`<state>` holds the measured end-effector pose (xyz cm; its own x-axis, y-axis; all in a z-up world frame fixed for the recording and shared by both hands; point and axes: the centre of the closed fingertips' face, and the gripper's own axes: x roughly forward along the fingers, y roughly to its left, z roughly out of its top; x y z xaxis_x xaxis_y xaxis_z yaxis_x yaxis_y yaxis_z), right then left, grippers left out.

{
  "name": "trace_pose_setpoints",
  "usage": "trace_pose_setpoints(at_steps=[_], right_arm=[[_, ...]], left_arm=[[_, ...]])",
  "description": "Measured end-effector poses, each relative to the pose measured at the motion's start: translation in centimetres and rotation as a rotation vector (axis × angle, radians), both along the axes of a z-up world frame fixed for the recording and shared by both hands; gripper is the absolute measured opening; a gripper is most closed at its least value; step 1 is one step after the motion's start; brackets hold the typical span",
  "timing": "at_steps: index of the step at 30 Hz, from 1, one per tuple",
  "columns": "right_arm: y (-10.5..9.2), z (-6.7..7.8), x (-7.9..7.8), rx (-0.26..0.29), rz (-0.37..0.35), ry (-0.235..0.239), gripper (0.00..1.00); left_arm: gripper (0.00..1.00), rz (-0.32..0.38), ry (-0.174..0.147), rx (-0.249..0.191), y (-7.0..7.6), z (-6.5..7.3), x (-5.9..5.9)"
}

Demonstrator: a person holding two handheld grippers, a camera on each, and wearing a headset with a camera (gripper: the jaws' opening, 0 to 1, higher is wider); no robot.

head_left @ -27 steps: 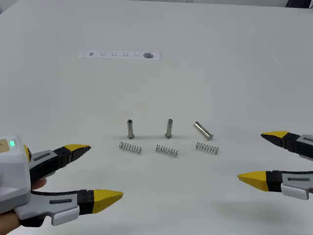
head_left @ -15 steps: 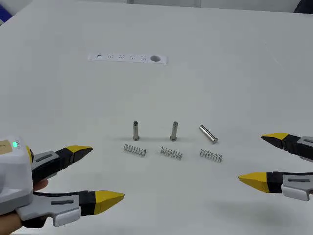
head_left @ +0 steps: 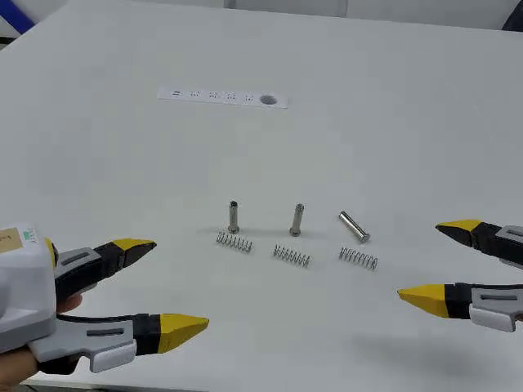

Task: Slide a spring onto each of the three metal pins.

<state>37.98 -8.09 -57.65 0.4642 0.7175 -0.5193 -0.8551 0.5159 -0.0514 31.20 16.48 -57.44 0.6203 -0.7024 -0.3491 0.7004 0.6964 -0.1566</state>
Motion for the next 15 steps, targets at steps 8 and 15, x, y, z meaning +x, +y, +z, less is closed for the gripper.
trace_pose_setpoints(at_steps=[8, 15], right_arm=[[-0.8, -0.4, -0.7, -0.002, -0.026, 0.010, 0.70], [-1.4, -0.6, -1.1, -0.006, -0.052, 0.023, 0.69]], left_arm=[[0.78, -0.019, 0.003, 0.001, -0.3, -0.1, 0.4], [0.78, -0.038, 0.005, 0.003, -0.7, -0.1, 0.7]])
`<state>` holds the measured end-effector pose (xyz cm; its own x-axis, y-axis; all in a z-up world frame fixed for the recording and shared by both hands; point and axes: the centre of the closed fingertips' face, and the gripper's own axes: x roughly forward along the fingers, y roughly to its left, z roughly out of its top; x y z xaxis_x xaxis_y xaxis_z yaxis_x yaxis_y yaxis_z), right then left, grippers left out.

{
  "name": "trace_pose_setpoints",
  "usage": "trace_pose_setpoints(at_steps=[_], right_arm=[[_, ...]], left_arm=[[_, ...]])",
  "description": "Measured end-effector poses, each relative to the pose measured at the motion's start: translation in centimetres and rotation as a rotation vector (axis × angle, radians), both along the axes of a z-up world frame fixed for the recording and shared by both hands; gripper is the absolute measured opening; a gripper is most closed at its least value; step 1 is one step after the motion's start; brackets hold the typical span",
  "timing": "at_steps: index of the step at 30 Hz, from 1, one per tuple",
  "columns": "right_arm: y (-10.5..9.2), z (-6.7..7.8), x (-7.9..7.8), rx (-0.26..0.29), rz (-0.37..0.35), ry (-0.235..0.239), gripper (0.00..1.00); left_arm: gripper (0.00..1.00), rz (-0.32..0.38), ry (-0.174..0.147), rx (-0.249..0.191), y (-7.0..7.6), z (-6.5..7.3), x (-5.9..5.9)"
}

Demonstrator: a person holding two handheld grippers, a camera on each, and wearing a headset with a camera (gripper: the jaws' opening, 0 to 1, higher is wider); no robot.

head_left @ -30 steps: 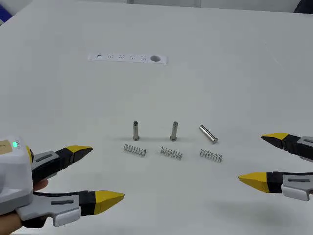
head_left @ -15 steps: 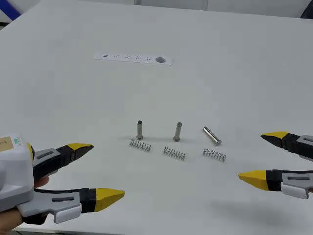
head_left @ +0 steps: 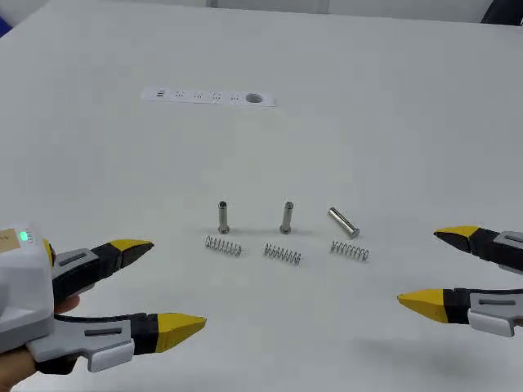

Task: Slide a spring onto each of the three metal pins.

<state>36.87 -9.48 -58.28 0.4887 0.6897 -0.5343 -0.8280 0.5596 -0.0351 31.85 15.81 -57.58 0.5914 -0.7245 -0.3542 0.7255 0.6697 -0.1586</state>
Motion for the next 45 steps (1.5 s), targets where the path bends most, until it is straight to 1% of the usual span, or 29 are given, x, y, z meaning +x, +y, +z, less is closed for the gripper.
trace_pose_setpoints(at_steps=[5, 11, 21, 27, 31, 36, 40, 42, 44, 45], right_arm=[[-0.2, -0.1, 0.1, -0.002, -0.012, 0.007, 0.68], [0.0, -0.3, 0.6, -0.010, -0.012, 0.008, 0.66], [0.9, 0.3, 2.5, -0.018, -0.008, 0.008, 0.60], [1.6, 0.6, 3.8, -0.041, -0.002, 0.005, 0.54], [2.3, 0.6, 4.9, -0.069, 0.001, 0.007, 0.50], [3.2, 0.6, 6.4, -0.105, -0.001, 0.016, 0.43], [3.9, 0.1, 7.2, -0.145, 0.008, 0.032, 0.39], [4.2, -0.1, 7.9, -0.164, 0.002, 0.034, 0.37], [4.5, -0.6, 8.5, -0.187, -0.011, 0.054, 0.33], [4.7, -0.7, 8.7, -0.191, -0.010, 0.055, 0.32]], left_arm=[[0.78, -0.005, -0.003, -0.003, -0.2, 0.1, 0.1], [0.78, -0.001, 0.000, -0.005, -0.1, -0.1, -0.1], [0.78, 0.011, 0.004, -0.005, 0.1, -0.1, 0.0], [0.78, 0.008, 0.009, -0.001, 0.1, -0.3, -0.1], [0.78, 0.004, 0.011, 0.000, 0.1, -0.4, 0.1], [0.78, 0.004, 0.009, -0.002, 0.1, -0.3, 0.2], [0.78, 0.004, 0.011, -0.002, 0.1, -0.3, 0.2], [0.78, 0.004, 0.013, -0.003, 0.1, -0.4, 0.2], [0.78, 0.003, 0.016, -0.004, 0.0, -0.6, 0.1], [0.78, 0.003, 0.018, -0.004, 0.0, -0.6, 0.1]])
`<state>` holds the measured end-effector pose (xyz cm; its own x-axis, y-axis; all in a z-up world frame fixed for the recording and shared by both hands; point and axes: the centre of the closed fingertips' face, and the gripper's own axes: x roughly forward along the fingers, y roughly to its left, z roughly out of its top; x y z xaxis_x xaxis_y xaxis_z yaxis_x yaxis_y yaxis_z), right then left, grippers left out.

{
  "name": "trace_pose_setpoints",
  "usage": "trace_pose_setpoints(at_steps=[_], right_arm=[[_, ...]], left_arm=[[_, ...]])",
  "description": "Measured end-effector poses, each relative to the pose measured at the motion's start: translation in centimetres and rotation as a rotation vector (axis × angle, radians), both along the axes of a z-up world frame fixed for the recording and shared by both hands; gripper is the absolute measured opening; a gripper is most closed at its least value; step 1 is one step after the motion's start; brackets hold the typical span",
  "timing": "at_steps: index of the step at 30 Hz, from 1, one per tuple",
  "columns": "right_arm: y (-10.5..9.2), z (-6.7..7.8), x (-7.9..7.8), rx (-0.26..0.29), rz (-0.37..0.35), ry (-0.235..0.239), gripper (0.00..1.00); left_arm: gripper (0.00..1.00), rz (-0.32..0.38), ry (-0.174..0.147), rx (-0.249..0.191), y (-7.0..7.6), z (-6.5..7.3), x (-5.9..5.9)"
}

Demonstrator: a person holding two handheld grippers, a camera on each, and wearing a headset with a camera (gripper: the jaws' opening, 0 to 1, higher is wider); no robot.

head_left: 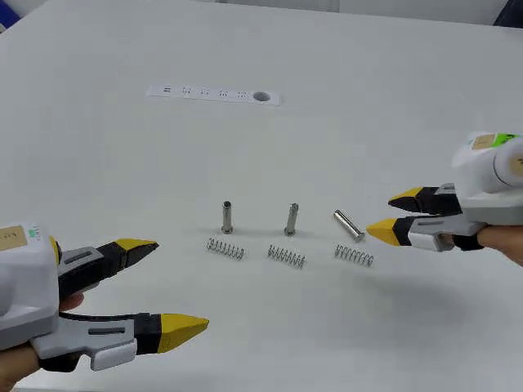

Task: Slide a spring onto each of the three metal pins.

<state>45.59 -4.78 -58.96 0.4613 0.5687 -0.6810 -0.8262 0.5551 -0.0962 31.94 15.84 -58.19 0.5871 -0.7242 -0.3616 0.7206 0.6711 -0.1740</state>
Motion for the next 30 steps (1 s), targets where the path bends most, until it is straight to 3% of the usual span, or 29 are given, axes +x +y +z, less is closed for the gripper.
trace_pose_setpoints(at_steps=[13, 30], right_arm=[[1.9, -3.3, 2.6, -0.098, -0.034, 0.070, 0.24], [2.8, -5.7, 4.3, -0.139, -0.081, 0.156, 0.18]], left_arm=[[0.77, 0.014, 0.016, -0.007, 0.3, -0.7, 0.1], [0.77, 0.030, 0.032, -0.018, 0.4, -1.3, 0.3]])
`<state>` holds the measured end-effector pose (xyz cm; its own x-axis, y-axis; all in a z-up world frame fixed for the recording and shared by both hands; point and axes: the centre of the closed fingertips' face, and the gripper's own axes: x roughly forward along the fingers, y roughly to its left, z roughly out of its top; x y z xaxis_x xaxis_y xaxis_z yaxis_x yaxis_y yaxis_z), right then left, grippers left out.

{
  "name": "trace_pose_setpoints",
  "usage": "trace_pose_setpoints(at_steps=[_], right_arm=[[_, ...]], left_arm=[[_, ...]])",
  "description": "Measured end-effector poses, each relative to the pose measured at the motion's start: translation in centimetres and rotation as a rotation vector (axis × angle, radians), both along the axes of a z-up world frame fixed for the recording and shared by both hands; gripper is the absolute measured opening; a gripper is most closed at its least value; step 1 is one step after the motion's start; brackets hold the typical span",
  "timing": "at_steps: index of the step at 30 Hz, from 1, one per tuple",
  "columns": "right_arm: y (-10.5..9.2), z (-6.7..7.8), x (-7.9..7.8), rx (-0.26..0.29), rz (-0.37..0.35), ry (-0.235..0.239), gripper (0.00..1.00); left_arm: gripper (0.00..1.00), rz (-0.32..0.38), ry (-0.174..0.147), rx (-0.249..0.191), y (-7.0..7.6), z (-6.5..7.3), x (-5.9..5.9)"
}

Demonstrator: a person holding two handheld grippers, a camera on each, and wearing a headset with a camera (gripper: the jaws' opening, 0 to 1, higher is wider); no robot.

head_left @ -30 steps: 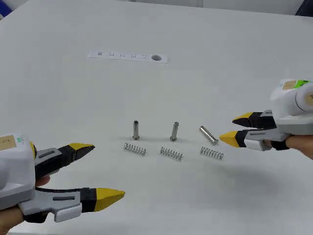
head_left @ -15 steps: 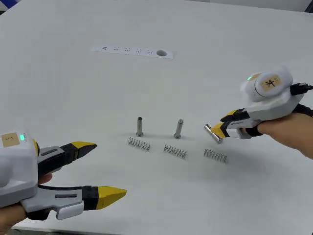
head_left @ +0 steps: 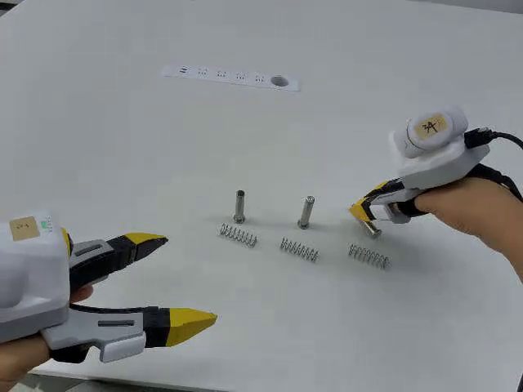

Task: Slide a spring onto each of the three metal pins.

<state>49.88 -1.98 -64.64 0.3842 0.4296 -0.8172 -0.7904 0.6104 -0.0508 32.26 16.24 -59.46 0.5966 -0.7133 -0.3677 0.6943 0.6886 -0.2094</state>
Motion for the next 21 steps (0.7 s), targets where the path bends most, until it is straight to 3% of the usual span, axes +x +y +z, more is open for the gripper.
trace_pose_setpoints(at_steps=[3, 21], right_arm=[[0.2, -0.5, -0.1, -0.002, -0.011, 0.029, 0.16], [0.0, -1.5, 0.4, -0.021, -0.050, 0.088, 0.11]], left_arm=[[0.77, 0.004, 0.003, -0.001, 0.1, -0.1, 0.0], [0.76, 0.021, 0.011, 0.002, 0.7, -0.4, -0.2]])
